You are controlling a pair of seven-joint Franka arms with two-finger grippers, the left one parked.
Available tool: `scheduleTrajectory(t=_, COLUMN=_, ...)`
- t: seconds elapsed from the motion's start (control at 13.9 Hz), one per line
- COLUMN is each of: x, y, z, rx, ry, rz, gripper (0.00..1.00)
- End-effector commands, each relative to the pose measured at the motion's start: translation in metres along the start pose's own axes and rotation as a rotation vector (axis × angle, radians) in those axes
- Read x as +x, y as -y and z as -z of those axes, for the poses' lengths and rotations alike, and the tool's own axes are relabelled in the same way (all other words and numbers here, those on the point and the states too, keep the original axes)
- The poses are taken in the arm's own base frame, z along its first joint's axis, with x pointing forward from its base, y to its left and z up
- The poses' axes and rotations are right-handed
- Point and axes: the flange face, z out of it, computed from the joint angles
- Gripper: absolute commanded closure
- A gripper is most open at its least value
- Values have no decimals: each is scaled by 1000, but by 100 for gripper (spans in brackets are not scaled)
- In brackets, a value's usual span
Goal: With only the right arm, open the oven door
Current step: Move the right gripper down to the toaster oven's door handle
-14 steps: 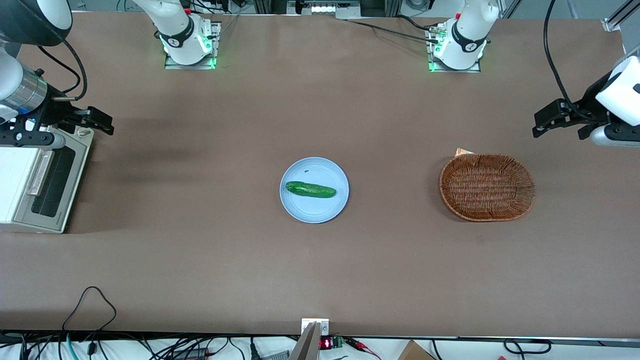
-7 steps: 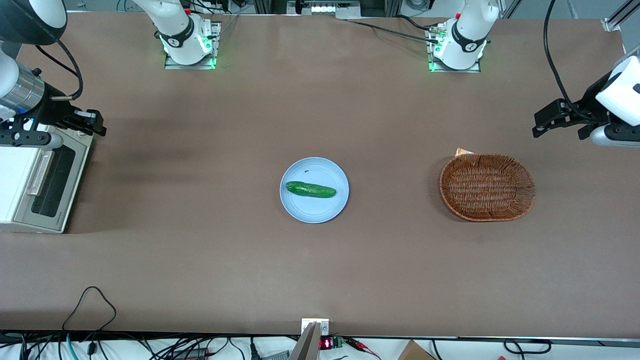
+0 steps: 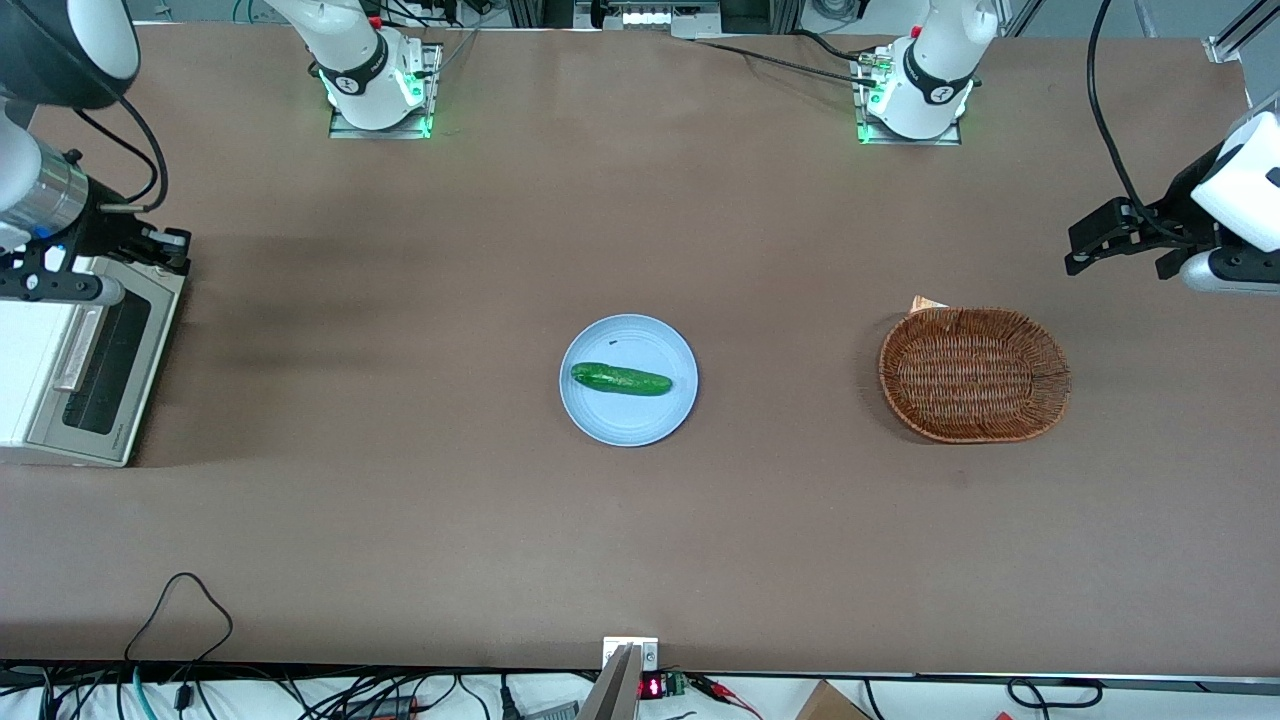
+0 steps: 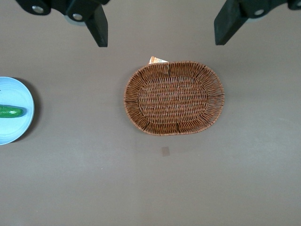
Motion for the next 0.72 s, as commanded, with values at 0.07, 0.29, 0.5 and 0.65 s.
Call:
scheduleTrajectory(t=0.07, x=27, y=-34, z=-35, rx=-168, ry=-1, rz=-75, gripper=100)
scheduleTrajectory(t=0.29, x=43, y=-44, z=-72, rx=-336, ry=17, rz=-165, gripper=100)
scheduleTrajectory(t=0.5, x=56, y=-64, z=-107, rx=-492, ry=20, rz=-206, gripper=100)
scheduleTrajectory(t=0.65, x=67, y=-76, z=-128, rx=-523, ry=-22, rz=-256, gripper=100)
